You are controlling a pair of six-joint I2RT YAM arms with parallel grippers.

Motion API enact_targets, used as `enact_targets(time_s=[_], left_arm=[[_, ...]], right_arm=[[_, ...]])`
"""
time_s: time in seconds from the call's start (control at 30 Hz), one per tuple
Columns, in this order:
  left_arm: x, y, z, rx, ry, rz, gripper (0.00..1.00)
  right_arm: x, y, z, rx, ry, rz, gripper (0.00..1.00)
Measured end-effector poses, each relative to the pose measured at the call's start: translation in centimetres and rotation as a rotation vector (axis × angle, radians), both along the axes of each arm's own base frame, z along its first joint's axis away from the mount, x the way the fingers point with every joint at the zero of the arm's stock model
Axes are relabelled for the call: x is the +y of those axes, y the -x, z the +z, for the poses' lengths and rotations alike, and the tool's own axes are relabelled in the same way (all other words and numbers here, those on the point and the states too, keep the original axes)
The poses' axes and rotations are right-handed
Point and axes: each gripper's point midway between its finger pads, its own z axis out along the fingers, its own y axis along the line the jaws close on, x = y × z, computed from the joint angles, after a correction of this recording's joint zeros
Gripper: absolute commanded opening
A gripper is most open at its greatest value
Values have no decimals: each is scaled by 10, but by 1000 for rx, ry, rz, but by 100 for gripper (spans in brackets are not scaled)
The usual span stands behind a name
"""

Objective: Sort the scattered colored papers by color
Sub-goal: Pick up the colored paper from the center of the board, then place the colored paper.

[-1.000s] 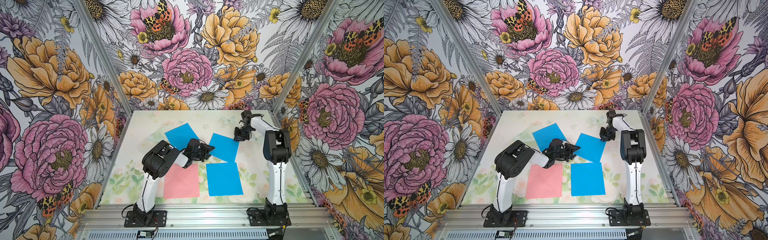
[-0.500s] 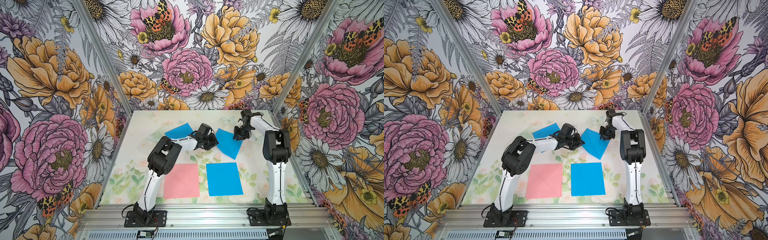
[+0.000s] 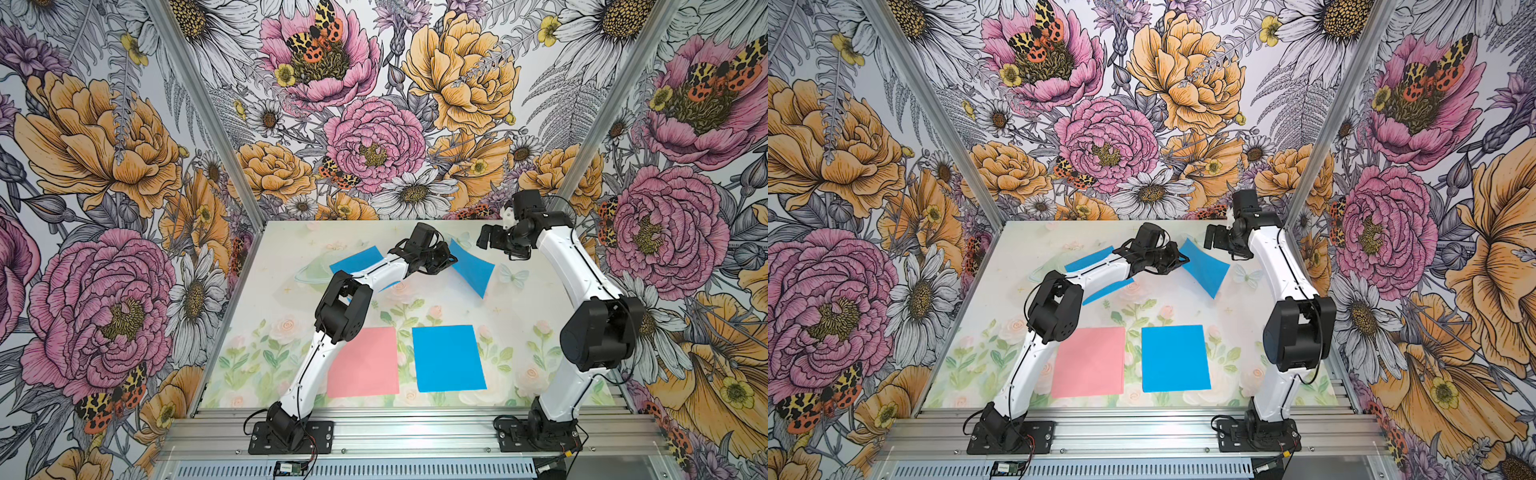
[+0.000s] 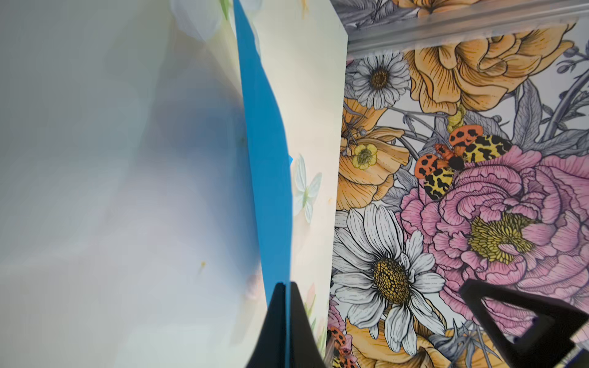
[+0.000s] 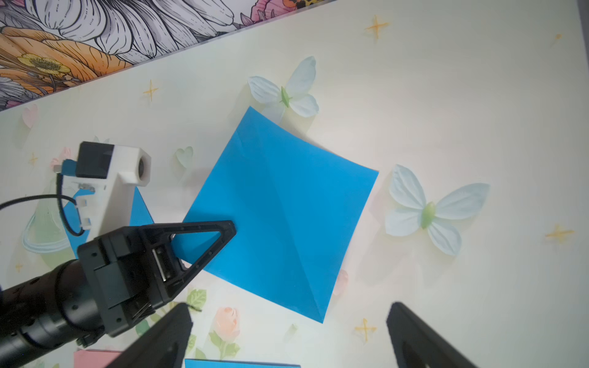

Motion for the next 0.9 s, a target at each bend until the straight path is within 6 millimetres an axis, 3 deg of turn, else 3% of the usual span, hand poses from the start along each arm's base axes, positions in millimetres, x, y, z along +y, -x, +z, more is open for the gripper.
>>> enact_targets(time_s=[0.13, 0.23, 0.33, 0.5, 0.77, 0.9], left_arm=[[-18, 69, -18, 134, 3, -155, 0], [-16, 123, -25, 237, -11, -266, 0], [2, 157, -21, 305, -38, -344, 0], [28, 184, -11, 297, -116, -461, 0], [70, 217, -24, 322, -298, -605, 0], [90, 229, -32, 337, -380, -652, 0]], right_arm=[[-12, 19, 14, -26, -14, -48, 97], [-10, 30, 1, 15, -41, -60, 95], [-5, 42, -22, 80, -73, -60, 95], [6, 68, -56, 167, -143, -59, 94], [42, 113, -108, 283, -254, -34, 63], [58, 132, -129, 341, -260, -14, 58]])
